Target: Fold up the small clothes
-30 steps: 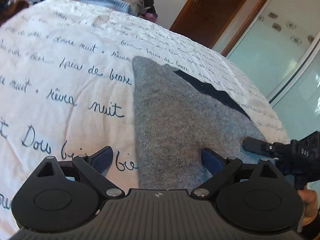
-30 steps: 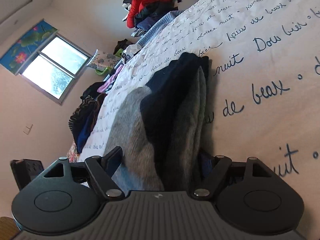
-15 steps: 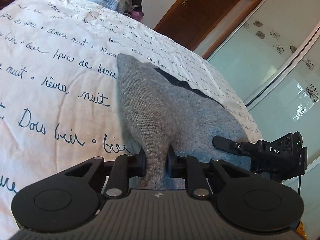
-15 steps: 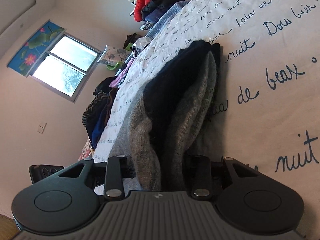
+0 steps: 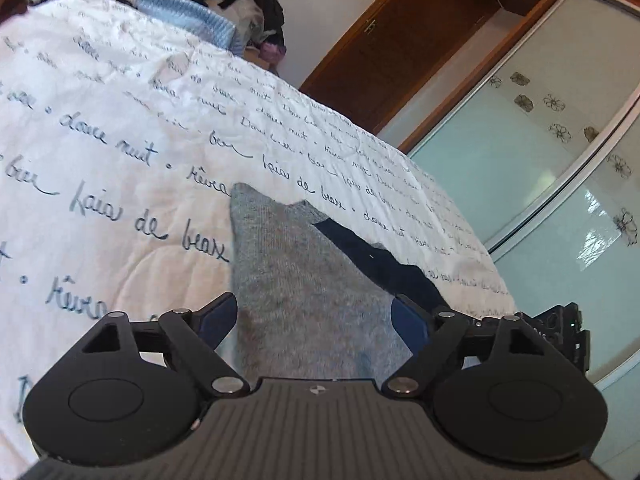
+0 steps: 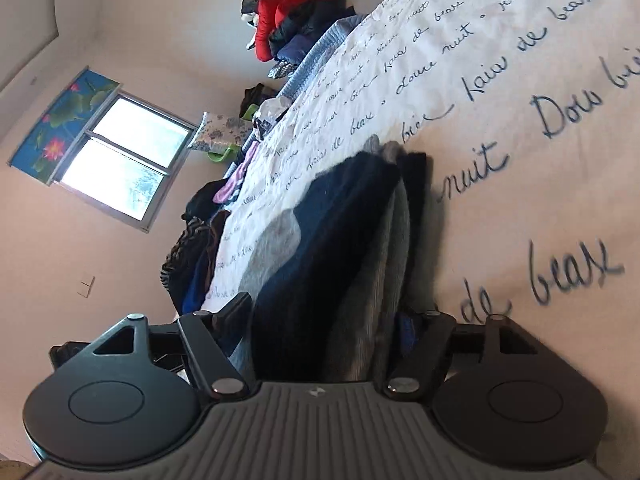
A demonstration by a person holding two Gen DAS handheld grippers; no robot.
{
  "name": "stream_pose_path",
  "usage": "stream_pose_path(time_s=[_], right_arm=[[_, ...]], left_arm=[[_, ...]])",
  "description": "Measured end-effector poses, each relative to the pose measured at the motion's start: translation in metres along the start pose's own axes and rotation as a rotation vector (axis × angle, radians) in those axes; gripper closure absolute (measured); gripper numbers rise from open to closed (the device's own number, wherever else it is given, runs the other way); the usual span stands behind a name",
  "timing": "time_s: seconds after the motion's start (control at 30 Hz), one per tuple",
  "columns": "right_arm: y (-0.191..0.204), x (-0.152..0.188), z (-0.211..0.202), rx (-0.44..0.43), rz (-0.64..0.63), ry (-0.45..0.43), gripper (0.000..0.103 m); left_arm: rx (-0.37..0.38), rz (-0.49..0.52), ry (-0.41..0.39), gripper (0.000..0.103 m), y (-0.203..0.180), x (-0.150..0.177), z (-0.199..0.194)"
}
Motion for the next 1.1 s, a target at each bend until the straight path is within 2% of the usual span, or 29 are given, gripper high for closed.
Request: stream_pose_path(time_s=[0.03,0.07,0.1,0.17,0.2,0.27,0.4,0.5,0.57,0.67,0.73,0.8,0.83,0.87,0.9,0.93,1.0,1.03,1.1], right_arm=[[0.0,-0.004,0.007,-0.005,-0.004,0.002,0.032],[0.0,-0.007,0.012,-0.011,-0.016,0.006,0.033],[0.002,-0.009,0.018,-0.005,-0.04,0.015,0.034],[0.003,-0.007,0.026,0.065,-0.104,0.048,0.056],[0.003,-0.006,0.028,0.092,-0.131,0.058,0.073],[-0.001,-0.007,0.025,0.077,-0.132,0.051,0.08],[0.008,-0.016,0.022,0.085,-0.207,0.029,0.082],[0.024,-0.028,0.023,0.112,-0.306,0.008,0.083],[0.03,-0.039,0.022,0.125,-0.344,-0.017,0.083],[0.022,-0.052,0.026,0.138,-0.317,-0.006,0.081],[0.002,-0.052,0.038,0.207,-0.265,0.042,0.072],[-0.014,-0.048,0.039,0.253,-0.227,0.056,0.06],[-0.014,-0.047,0.034,0.246,-0.209,0.04,0.059],[-0.014,-0.046,0.025,0.259,-0.193,0.016,0.058],[-0.013,-0.046,0.014,0.296,-0.198,-0.011,0.054],[-0.012,-0.046,0.0,0.372,-0.223,-0.047,0.045],[0.0,-0.043,-0.025,0.482,-0.313,-0.106,0.04],[0.012,-0.037,-0.035,0.484,-0.366,-0.125,0.04],[0.039,-0.019,-0.044,0.395,-0.446,-0.116,0.038]], left_arm=[[-0.007,-0.028,0.014,0.023,0.003,-0.002,0.009],[-0.006,-0.036,0.025,0.03,0.004,-0.002,0.015],[0.0,-0.035,0.036,0.046,0.005,-0.001,0.02],[-0.03,-0.018,0.042,0.067,0.01,0.004,0.025],[-0.034,-0.007,0.034,0.073,0.011,0.004,0.024],[-0.013,0.013,0.001,0.078,0.009,0.002,0.017],[-0.043,0.099,-0.053,0.08,-0.01,-0.006,0.009],[-0.065,0.186,-0.116,0.08,-0.03,-0.013,0.006],[-0.065,0.191,-0.149,0.08,-0.036,-0.02,0.006],[-0.108,0.148,-0.107,0.079,-0.027,-0.025,0.023],[-0.191,0.125,-0.071,0.074,-0.012,-0.023,0.035],[-0.222,0.107,-0.07,0.066,-0.005,-0.022,0.034],[-0.23,0.103,-0.087,0.065,-0.004,-0.022,0.025],[-0.239,0.116,-0.105,0.058,-0.005,-0.021,0.017],[-0.259,0.141,-0.124,0.047,-0.007,-0.018,0.006],[-0.29,0.162,-0.141,0.042,-0.009,-0.015,-0.003],[-0.335,0.192,-0.155,0.033,-0.011,-0.005,-0.02],[-0.346,0.208,-0.149,0.032,-0.014,0.002,-0.026],[-0.36,0.231,-0.115,0.027,-0.016,0.018,-0.03]])
Point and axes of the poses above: each gripper's, at about its wrist camera, not at the fingertips, and z roughly the way its jaws point, y to its left, x to its underside, the point moved 9 cm from there along z, roughly the way its jaws point, and after that the axes turned 10 degrees about -z, right-handed, at the moved point
